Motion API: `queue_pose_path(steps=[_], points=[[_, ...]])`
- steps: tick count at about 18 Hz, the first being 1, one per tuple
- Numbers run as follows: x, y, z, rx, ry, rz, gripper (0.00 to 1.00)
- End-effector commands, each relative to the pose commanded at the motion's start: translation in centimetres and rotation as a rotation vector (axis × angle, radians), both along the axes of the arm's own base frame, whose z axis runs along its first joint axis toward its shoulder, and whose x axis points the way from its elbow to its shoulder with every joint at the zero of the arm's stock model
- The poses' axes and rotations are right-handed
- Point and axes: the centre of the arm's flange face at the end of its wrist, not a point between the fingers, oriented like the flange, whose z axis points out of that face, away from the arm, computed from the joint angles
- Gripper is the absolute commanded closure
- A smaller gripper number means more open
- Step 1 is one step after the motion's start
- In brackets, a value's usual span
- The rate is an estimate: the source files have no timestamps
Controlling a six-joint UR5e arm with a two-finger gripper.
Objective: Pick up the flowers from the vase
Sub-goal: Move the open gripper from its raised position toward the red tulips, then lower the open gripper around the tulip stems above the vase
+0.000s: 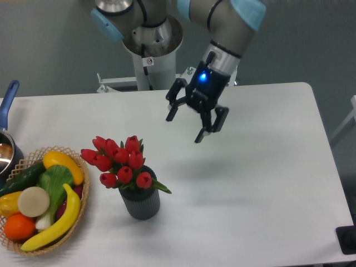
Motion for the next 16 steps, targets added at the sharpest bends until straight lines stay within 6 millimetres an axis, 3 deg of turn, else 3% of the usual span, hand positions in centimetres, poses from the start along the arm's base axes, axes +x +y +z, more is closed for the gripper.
queue_pose_path(steps=[8, 16], points=[[0.9, 2.1, -0.9, 0.088, -0.105, -0.014, 0.00], [0.0, 3.0, -2.5, 0.124, -0.135, -0.031, 0.00]])
